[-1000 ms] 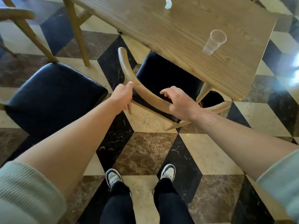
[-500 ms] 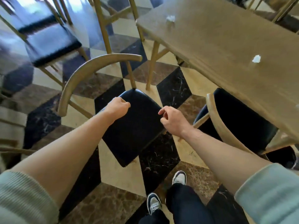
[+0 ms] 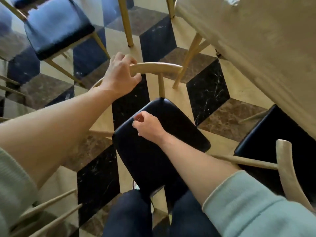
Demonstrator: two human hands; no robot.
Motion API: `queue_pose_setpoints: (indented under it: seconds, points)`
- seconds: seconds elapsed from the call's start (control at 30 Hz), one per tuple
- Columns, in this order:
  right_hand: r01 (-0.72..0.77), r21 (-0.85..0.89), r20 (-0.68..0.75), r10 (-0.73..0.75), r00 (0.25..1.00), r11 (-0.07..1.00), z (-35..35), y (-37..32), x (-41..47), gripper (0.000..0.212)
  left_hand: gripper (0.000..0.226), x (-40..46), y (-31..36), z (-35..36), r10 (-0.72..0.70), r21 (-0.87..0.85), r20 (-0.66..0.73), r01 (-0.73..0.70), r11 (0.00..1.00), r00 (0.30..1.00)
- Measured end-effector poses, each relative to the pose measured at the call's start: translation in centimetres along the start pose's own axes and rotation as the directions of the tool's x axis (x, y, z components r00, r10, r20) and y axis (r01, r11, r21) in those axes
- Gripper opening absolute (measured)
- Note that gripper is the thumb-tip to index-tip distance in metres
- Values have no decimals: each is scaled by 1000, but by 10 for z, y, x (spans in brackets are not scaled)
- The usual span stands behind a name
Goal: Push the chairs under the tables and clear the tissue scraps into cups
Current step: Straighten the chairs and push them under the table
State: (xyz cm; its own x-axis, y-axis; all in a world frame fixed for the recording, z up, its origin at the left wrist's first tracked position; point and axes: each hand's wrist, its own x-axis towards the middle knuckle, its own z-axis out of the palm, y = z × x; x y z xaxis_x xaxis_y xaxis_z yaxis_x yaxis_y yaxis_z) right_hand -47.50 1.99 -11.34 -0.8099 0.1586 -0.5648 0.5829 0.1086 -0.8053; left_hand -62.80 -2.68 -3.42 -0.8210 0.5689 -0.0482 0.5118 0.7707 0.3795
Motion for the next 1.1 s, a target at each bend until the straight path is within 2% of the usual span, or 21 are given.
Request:
queue_pose_setpoints:
  seconds: [0.07, 0.13, 0.17, 0.23, 0.33, 0.43, 0.53, 0.67, 0.8, 0.87, 0.97, 1.1]
  points:
    - [-96, 124, 104, 84, 991, 988, 36, -16, 28, 55, 59, 30, -19, 4, 59, 64, 126, -67, 996, 990]
    - [-140, 192, 177, 106, 978, 971, 73, -32, 53, 78, 75, 55, -31, 12, 55, 64, 275, -76, 995, 960]
    - [-149, 198, 209, 107, 972, 969, 89, -42, 65, 86, 77, 68, -35, 15, 49, 49, 340, -70, 996, 939]
    - [-190, 237, 282, 119, 952, 953, 119, -57, 85, 96, 63, 91, -47, 25, 86, 52, 457, -123, 991, 885]
    - [-256, 290, 308, 163, 937, 922, 148, -68, 101, 91, 32, 113, -64, 30, 125, 24, 508, -159, 987, 852]
    - [-287, 289, 291, 202, 935, 913, 161, -76, 110, 87, 24, 127, -77, 31, 166, -38, 540, -174, 984, 825]
    - [-297, 278, 280, 219, 935, 914, 173, -89, 118, 81, 25, 139, -92, 27, 155, -77, 499, -134, 988, 853]
    - [-347, 238, 273, 280, 920, 907, 190, -99, 128, 69, 26, 149, -127, 13, 45, -105, 397, -4, 995, 917]
    - [-287, 106, 299, 245, 922, 952, 175, -94, 117, 69, 30, 157, -162, -6, -118, -164, 347, 184, 969, 931]
    - [-227, 31, 297, 208, 932, 973, 156, -87, 106, 67, 34, 155, -176, -9, -210, -179, 330, 279, 943, 920]
    - [-205, -56, 320, 212, 923, 977, 117, -75, 91, 48, 39, 150, -176, -5, -349, -240, 311, 428, 871, 884]
    - [-210, -217, 212, 256, 943, 953, 48, -56, 65, 32, 43, 141, -141, 8, -486, -320, 333, 582, 748, 808]
